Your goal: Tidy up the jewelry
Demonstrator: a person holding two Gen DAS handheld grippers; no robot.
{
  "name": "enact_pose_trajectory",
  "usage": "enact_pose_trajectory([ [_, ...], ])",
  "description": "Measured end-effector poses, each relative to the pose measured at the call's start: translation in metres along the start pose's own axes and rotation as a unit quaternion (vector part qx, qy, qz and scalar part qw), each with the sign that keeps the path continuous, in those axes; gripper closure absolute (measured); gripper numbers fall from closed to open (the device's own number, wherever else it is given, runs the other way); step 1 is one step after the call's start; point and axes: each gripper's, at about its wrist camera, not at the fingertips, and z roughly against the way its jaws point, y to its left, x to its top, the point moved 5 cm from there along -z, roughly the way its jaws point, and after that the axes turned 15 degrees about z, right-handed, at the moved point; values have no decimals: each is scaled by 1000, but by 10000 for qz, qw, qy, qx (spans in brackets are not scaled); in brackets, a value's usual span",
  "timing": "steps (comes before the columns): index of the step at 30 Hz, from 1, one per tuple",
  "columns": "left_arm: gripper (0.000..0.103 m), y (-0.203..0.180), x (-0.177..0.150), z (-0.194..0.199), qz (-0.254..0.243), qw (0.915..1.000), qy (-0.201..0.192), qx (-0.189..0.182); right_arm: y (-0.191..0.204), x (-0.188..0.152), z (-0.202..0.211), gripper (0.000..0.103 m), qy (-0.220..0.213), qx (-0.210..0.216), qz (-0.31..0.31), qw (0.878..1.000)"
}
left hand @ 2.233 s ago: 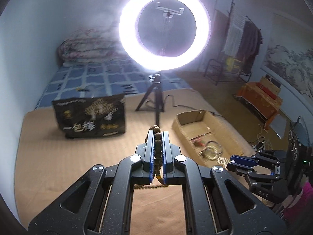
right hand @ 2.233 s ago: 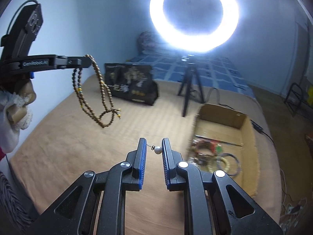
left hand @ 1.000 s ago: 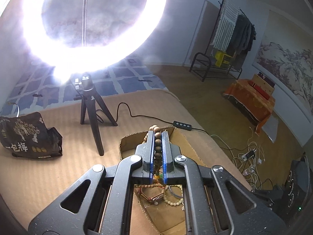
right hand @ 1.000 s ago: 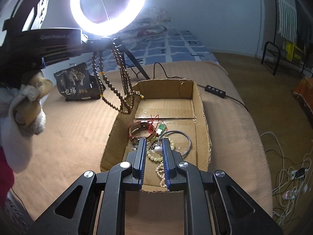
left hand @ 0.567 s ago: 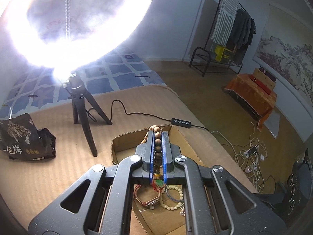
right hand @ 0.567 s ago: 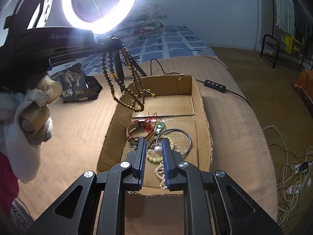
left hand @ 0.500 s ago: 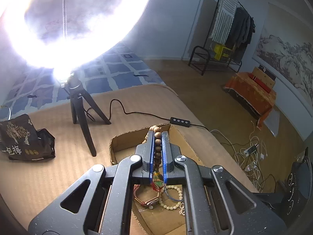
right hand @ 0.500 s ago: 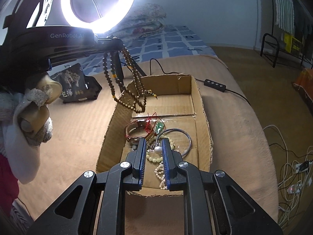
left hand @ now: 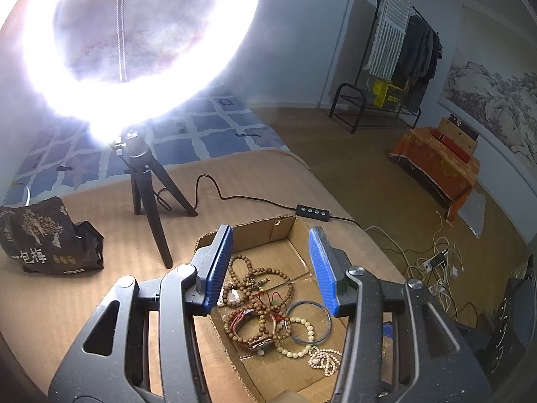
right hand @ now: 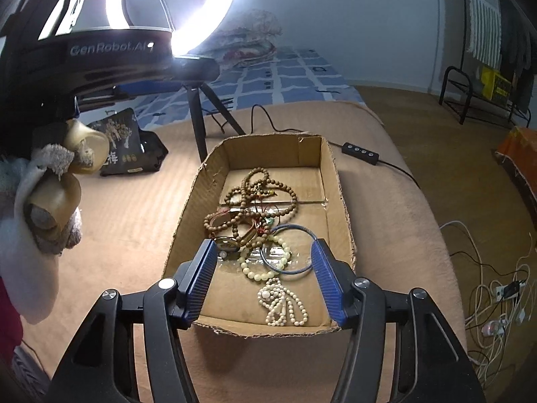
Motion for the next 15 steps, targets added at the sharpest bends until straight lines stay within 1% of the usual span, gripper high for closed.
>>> enact_pose_trajectory([
  [6,55,0,0,20,-84,9999,-101,35,2,3,12,41,-20,-131,22,9999],
  [15,55,5,1,64,-155,9994,-312,77,11,10,44,40,-242,-401,118,9988],
])
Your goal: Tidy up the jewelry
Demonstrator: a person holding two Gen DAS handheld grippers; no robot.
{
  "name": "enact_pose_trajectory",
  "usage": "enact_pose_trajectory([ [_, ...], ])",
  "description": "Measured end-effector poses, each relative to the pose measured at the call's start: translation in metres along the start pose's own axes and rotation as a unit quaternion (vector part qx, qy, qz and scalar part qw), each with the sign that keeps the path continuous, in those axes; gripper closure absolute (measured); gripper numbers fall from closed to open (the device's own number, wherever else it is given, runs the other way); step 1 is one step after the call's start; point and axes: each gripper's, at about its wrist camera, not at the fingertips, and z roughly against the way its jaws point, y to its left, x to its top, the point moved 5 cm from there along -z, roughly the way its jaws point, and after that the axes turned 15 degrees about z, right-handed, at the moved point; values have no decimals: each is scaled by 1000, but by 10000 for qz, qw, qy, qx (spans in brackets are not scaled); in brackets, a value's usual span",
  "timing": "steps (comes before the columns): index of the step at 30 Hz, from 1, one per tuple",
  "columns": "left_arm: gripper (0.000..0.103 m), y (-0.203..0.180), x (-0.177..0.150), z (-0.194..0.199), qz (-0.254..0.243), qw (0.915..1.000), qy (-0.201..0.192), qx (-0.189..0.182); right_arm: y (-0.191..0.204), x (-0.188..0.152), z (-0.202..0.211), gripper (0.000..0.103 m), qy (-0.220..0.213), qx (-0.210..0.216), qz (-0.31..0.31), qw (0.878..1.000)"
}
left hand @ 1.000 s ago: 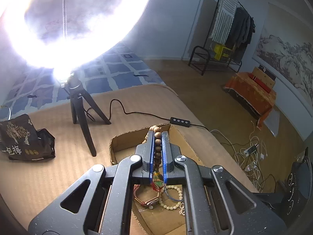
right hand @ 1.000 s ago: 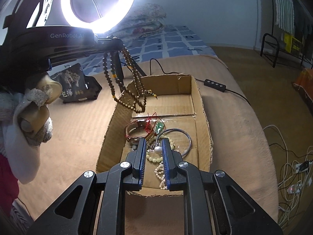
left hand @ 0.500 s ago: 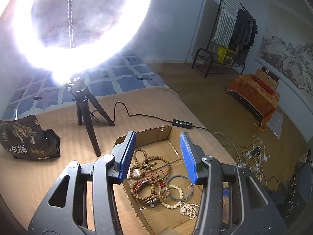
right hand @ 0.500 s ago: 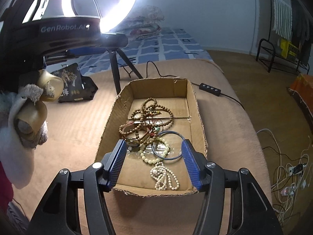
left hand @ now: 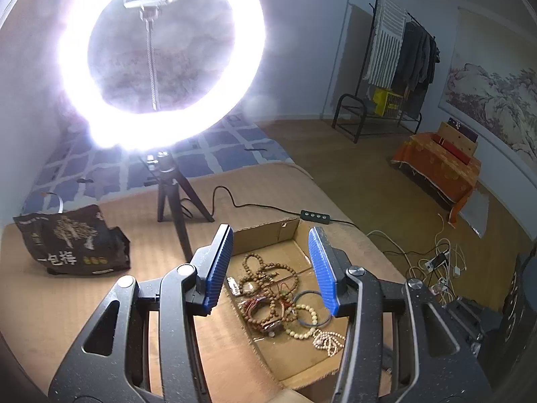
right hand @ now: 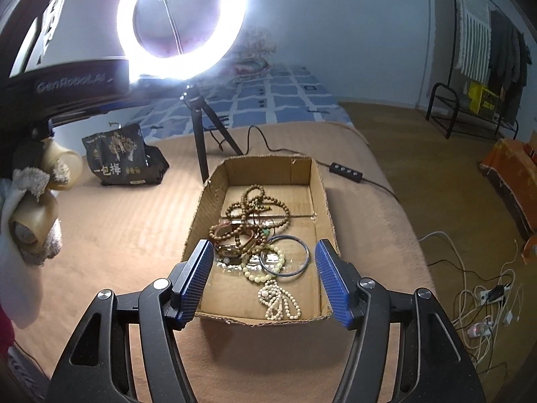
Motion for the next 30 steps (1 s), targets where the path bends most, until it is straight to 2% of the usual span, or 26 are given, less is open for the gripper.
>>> enact_pose_trajectory([
  [14,55,19,-9,92,-151,9989,-438,65,16,12,48,40,-393,-450,124,9981],
  [19,55,25,-20,123,-219,9983,-542,64,20,13,63,35,-550,-524,61,9971],
  [23,39,28,-35,149,-302,9971,-690,73,26,12,74,34,-659,-602,106,9960],
  [30,36,40,-66,176,-346,9969,-682,194,34,9,88,31,-804,-770,164,9936],
])
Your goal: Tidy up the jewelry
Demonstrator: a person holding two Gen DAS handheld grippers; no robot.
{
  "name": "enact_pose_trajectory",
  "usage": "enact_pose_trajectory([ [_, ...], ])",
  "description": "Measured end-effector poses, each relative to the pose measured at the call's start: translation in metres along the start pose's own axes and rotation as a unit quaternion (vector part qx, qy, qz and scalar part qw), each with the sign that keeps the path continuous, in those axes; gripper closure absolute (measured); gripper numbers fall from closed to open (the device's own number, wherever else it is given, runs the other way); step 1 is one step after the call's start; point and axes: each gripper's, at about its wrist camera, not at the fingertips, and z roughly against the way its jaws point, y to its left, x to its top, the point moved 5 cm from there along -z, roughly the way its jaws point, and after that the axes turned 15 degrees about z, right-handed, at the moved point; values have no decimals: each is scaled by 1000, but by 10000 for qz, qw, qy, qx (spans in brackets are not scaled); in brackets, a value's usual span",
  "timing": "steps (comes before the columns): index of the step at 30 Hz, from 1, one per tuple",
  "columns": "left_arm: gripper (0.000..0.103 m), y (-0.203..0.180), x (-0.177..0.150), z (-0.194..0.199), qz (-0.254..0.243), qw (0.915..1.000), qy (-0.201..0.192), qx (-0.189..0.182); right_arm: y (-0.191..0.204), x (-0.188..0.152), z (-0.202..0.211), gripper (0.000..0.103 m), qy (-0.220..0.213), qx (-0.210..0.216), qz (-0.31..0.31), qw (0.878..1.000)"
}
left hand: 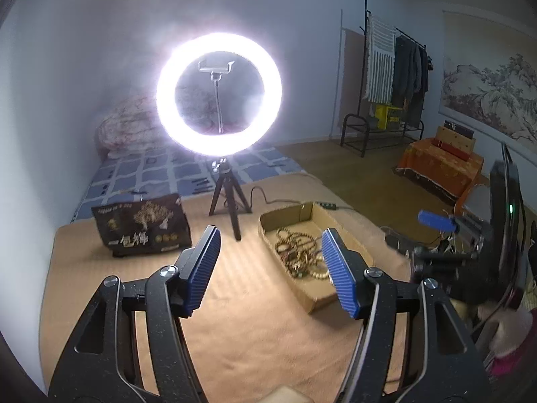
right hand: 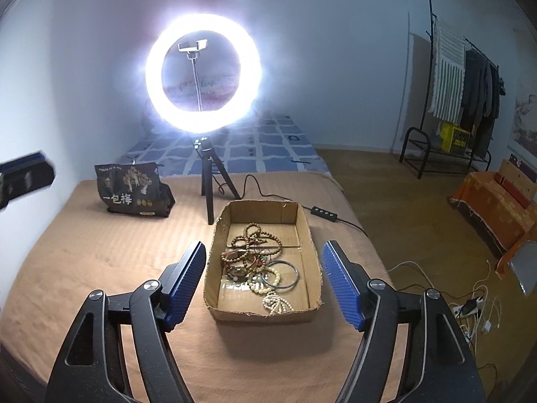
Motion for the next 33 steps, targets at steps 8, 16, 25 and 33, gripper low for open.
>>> enact_pose_trajectory([
  [8,30,17,-29,15,49,9999,44,157,9,-2,13,24,-170,-162,105,9997],
  [16,21,26,-51,16,-76,9994,7,336,15,-8,18,23,-259,-180,116,9994],
  [25,1,21,-65,14,-494,9969,-115,604,21,-10,11,23,-202,-119,155,9996],
  [33,0,19,-68,9,-558,9964,-69,631,25,-14,4,23,-102,-123,175,9997],
])
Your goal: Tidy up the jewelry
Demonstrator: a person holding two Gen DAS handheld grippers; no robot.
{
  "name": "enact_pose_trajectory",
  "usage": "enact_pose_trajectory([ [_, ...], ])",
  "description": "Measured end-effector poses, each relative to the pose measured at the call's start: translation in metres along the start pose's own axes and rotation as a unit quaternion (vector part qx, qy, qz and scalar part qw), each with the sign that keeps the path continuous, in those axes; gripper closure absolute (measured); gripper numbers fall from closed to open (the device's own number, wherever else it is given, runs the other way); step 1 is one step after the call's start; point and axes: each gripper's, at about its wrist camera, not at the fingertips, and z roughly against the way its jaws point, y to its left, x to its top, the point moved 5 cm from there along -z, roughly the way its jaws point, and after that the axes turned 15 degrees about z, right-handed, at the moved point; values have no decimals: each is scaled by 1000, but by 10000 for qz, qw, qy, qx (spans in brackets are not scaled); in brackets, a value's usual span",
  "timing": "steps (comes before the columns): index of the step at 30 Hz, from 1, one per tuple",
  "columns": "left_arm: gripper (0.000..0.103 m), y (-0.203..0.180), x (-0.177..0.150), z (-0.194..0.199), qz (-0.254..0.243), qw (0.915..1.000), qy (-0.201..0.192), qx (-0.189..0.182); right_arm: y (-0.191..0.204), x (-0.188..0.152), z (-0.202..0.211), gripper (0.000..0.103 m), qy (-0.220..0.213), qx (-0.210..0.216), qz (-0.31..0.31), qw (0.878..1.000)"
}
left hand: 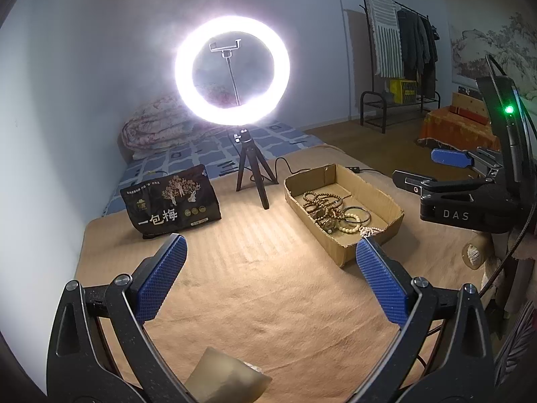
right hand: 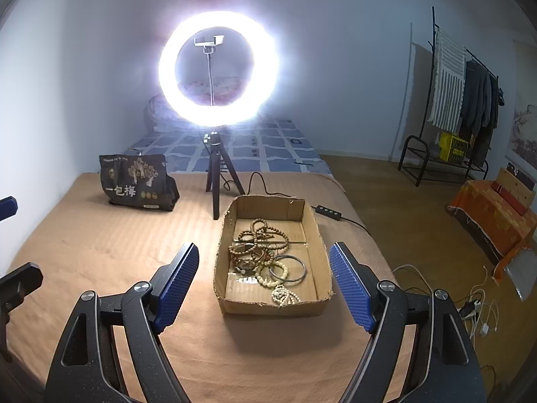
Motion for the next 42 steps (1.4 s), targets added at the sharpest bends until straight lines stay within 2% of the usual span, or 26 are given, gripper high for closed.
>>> enact_pose_trajectory([
  [11,0,12,-4,-10,203,9996,206,-17,3,0,-4,23,42,-42,42,10000],
  [42,0,14,-3,-10,273,9994,231,-37,2,-5,-5,23,70,-64,75,9999],
])
